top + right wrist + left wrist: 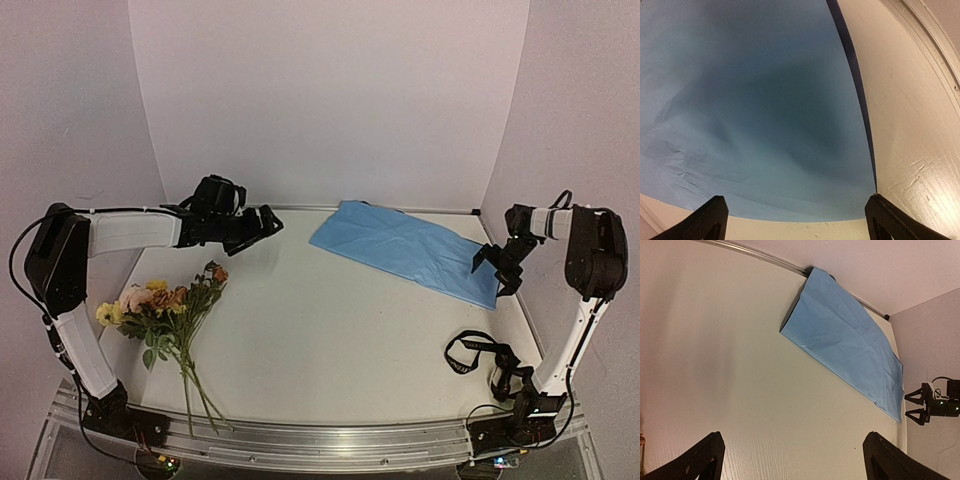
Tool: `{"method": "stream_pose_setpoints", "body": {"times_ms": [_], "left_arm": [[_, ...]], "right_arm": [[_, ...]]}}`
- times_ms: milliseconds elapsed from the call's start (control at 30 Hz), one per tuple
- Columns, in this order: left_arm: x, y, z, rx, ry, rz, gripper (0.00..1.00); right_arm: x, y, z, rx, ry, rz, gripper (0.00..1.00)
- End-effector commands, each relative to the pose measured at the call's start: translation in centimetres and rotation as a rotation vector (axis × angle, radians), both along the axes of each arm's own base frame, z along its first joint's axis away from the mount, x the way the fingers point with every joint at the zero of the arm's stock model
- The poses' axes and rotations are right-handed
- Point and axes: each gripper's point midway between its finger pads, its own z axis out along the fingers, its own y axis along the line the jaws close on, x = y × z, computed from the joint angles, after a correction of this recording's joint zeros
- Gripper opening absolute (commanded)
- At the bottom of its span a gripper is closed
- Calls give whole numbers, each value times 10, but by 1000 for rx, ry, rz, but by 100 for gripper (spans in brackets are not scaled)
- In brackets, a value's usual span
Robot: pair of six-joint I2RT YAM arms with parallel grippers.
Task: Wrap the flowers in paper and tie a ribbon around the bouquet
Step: Move the folded wrapping paper to the center of the board.
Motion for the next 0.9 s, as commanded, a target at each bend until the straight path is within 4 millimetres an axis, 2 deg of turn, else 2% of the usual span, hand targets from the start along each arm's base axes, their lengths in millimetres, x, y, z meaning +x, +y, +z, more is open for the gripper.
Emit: {"method": "stream_pose_setpoints", "body": {"times_ms": [0,367,567,767,867], "left_arm": [[11,-8,30,-49,-62,-12,100],[9,-7,31,-52,-64,-18,100],[12,-8,35,-66,-68,-22,100],[16,-3,38,-78,-71,-7,100],[18,-3,39,-87,-66,-4,100]], "right_arm": [[-10,3,-8,14,50,-2,98],[-30,-1,-14,11,120,-52,98],[-23,3,-24,76,146,-117,98],[-24,11,-35,136,190,-196,98],[-24,18,-37,164,206,-233,91]]}}
